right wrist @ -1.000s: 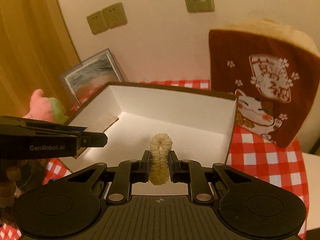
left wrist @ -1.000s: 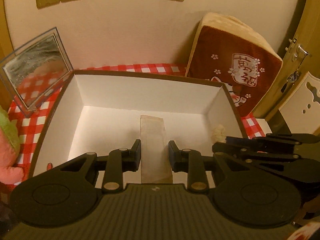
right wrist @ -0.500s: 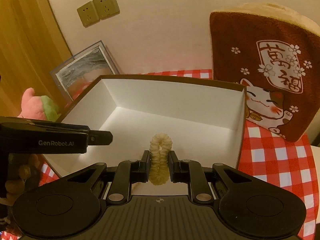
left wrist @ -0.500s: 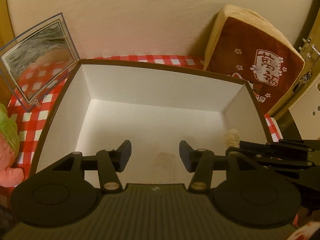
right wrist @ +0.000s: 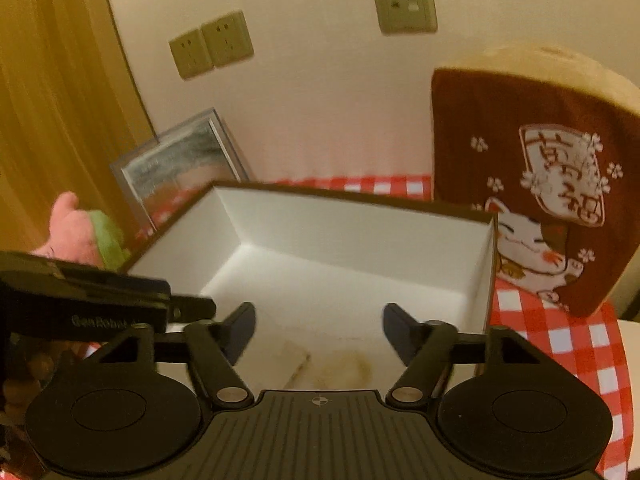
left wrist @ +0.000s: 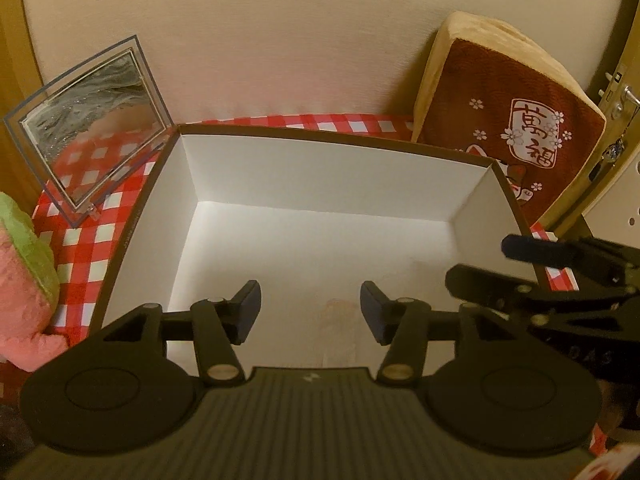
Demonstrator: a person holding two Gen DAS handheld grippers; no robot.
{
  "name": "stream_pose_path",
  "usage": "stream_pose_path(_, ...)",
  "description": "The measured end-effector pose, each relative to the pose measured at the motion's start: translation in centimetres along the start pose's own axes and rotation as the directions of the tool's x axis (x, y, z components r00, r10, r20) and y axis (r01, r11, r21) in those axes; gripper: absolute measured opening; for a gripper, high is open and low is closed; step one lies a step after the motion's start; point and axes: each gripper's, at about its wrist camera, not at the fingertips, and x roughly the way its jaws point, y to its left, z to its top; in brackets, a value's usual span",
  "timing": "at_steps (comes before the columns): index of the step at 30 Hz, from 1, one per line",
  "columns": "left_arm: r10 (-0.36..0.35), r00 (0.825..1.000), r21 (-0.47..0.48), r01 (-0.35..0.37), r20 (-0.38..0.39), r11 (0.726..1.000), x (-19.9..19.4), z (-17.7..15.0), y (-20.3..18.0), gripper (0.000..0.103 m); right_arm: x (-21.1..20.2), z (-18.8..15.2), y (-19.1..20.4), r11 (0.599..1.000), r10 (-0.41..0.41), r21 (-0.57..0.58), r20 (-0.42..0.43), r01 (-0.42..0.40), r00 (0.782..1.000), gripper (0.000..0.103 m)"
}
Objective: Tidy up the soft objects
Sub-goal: 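Withdraw both tools from the box back over the table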
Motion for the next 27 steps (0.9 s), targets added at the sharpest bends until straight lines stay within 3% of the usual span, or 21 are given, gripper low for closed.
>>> stream_pose_path(13, 0.009, 1.000, -0.001, -0.009, 0.004, 1.000, -3.3, -1.4, 0.1, 0.059, -3.5, -0.3, -1.1, 0.999, 0.025, 0.026, 0.019, -0.026, 0.999, 0.075)
stream_pose_path(21, 0.007, 1.000, 0.003, -0.008, 0.012, 1.000, -7.5, -4.0, 0.0, 0.062, -8.2, -2.3, -2.2, 0.995, 0.068, 0.075, 0.039, -0.070, 0.997, 0.076)
stream_pose_path(27, 0.008, 1.000, -0.010, -0.008, 0.015, 1.000, -10.5, -6.8, -0.1, 0.063, -11.9, -4.6, -3.0, 0.996, 0.046, 0.081, 0.047, -0.049, 0.998, 0.076)
